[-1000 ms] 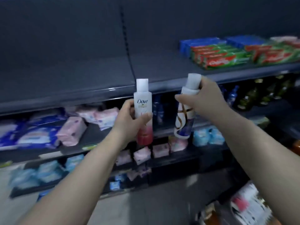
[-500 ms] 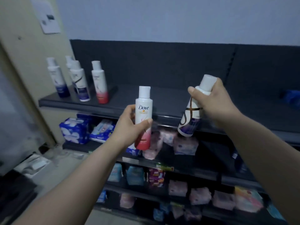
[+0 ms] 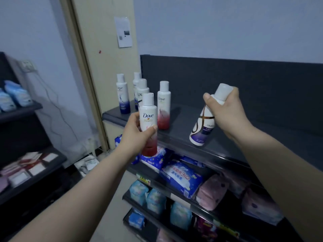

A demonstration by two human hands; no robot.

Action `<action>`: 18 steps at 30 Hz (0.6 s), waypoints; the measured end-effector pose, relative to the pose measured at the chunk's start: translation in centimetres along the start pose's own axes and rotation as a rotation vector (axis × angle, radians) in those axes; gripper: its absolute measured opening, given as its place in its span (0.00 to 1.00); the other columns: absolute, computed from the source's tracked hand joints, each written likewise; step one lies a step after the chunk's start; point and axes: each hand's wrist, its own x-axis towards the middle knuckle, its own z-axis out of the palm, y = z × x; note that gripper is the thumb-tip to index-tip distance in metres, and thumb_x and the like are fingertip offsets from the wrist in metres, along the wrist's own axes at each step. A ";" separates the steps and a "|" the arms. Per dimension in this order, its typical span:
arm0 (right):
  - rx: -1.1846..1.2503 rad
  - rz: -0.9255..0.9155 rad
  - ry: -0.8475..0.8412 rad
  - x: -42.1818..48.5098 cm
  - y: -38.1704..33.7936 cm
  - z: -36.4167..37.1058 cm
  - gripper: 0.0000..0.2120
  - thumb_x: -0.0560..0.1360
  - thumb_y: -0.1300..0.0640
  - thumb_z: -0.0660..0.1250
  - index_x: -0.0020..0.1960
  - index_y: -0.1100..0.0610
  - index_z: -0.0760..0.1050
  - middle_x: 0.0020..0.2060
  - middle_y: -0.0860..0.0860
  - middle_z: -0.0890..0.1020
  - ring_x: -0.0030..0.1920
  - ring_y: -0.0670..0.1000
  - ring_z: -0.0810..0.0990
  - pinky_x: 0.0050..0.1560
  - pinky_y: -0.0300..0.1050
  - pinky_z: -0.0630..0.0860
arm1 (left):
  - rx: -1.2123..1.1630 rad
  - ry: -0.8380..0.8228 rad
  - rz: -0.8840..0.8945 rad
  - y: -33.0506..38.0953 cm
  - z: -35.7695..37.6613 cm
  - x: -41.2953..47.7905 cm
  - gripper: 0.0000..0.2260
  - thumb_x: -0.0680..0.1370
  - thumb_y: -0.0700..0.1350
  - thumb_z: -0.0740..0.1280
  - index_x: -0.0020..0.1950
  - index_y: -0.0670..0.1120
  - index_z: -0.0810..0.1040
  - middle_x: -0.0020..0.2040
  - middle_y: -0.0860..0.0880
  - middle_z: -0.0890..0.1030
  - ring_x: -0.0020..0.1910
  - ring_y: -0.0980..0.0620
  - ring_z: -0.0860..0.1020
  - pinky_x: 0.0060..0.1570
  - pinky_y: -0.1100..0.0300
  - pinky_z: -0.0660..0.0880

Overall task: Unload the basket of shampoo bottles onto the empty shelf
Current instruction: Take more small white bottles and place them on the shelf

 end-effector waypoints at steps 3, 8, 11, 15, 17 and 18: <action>0.003 -0.004 -0.045 2.9 0.9 2.4 0.19 0.75 0.45 0.67 0.56 0.51 0.61 0.45 0.44 0.76 0.42 0.42 0.77 0.38 0.39 0.72 | -0.016 0.041 -0.034 0.0 -0.8 2.4 0.20 0.73 0.39 0.73 0.61 0.50 0.69 0.53 0.52 0.80 0.50 0.55 0.80 0.49 0.58 0.77; 0.003 -0.011 -0.086 7.3 1.4 5.2 0.18 0.77 0.44 0.63 0.58 0.52 0.60 0.44 0.45 0.74 0.42 0.44 0.76 0.38 0.42 0.73 | -0.026 0.145 -0.043 -0.6 -2.4 4.8 0.19 0.74 0.40 0.73 0.59 0.53 0.69 0.52 0.53 0.80 0.50 0.54 0.80 0.47 0.55 0.78; 0.032 -0.050 -0.054 10.6 1.1 6.0 0.14 0.78 0.46 0.59 0.58 0.51 0.60 0.43 0.44 0.72 0.41 0.42 0.74 0.35 0.40 0.70 | -0.009 0.170 -0.039 -0.7 -3.2 5.8 0.19 0.74 0.42 0.73 0.59 0.53 0.69 0.54 0.52 0.80 0.51 0.54 0.79 0.43 0.57 0.77; 0.067 -0.030 -0.095 14.5 1.1 8.6 0.12 0.78 0.50 0.58 0.58 0.52 0.59 0.43 0.44 0.71 0.41 0.41 0.72 0.34 0.38 0.68 | -0.004 0.177 -0.043 -0.5 -3.6 6.9 0.18 0.75 0.43 0.72 0.59 0.54 0.68 0.53 0.55 0.78 0.51 0.58 0.78 0.40 0.62 0.73; 0.078 -0.013 -0.154 16.0 1.4 10.2 0.12 0.77 0.51 0.60 0.58 0.52 0.61 0.44 0.45 0.72 0.43 0.43 0.73 0.40 0.40 0.70 | -0.005 0.168 -0.050 -0.5 -3.7 7.5 0.18 0.75 0.43 0.71 0.59 0.54 0.68 0.54 0.54 0.78 0.51 0.58 0.78 0.39 0.64 0.73; 0.066 -0.016 -0.191 16.6 1.5 11.0 0.12 0.77 0.51 0.62 0.57 0.52 0.64 0.46 0.45 0.73 0.45 0.44 0.74 0.42 0.41 0.70 | -0.002 0.163 -0.054 -0.5 -3.9 7.7 0.18 0.75 0.43 0.71 0.59 0.54 0.68 0.54 0.54 0.78 0.51 0.58 0.78 0.39 0.65 0.73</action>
